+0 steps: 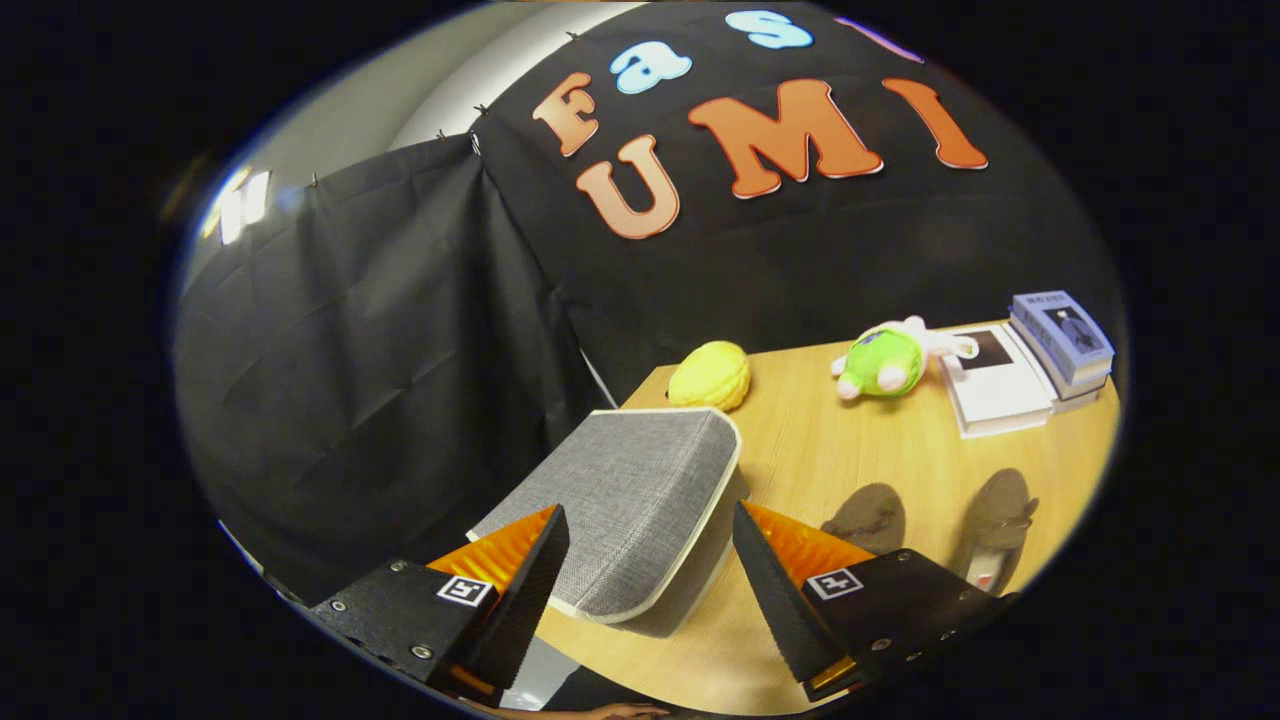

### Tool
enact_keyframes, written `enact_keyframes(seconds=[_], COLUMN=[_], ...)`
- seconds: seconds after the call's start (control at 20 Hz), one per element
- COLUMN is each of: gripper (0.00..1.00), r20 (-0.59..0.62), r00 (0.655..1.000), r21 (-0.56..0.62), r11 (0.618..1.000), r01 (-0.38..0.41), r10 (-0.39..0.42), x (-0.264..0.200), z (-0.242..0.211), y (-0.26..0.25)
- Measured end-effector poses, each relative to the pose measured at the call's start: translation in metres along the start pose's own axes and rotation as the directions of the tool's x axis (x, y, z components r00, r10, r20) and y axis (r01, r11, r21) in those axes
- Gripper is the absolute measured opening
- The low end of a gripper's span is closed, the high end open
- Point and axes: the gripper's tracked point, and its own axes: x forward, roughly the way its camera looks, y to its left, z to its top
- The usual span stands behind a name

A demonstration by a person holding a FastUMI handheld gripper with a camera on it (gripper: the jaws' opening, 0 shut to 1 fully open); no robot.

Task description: Open the storage box then place both shoes into the box .Put the left shoe in first, then the right shoe, with the right side of both shoes facing outward in a uniform manner.

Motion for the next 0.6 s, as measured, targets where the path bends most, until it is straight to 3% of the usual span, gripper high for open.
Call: enact_keyframes(seconds=[0.2, 0.6], gripper=[0.98, 0.98], r20=[-0.061, -0.071], r00=[0.996, 0.993], r21=[0.104, 0.186], r11=[0.993, 0.979], r01=[-0.056, -0.083], r10=[0.062, 0.098], x=[0.021, 0.062], z=[-0.018, -0.033], y=[0.001, -0.013])
